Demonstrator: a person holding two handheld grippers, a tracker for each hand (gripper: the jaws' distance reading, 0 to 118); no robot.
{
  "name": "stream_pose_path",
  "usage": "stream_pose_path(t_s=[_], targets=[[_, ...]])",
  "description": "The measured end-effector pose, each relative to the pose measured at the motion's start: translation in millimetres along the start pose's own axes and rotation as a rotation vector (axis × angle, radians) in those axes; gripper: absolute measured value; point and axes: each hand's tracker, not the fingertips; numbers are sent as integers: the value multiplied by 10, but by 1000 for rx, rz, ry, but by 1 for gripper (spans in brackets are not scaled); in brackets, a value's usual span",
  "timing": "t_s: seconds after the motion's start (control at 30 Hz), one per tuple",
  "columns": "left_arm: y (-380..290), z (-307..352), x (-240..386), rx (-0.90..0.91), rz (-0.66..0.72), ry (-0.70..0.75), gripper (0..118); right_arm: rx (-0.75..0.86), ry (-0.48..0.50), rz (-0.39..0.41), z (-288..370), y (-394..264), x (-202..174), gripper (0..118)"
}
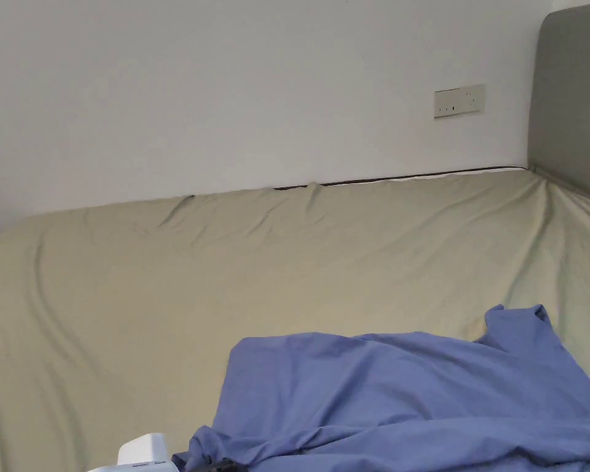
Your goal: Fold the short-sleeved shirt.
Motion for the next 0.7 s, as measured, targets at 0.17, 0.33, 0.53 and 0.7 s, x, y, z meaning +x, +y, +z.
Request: stream_pose_path(t_s=[0.17, 0.33, 0.53, 0.7], targets=[[15, -42, 214, -10, -133, 98, 46, -24, -16, 1, -62, 8, 125, 0], [23, -16, 259, -52, -42, -162, 12, -38, -36, 2, -114, 30, 242, 0], [-125, -192, 410, -33, -228, -9, 12, -160, -71, -17, -240, 64, 406, 100], [-182, -174, 518, -16, -261, 32, 12, -293, -171, 29, -551, -90, 625, 100]])
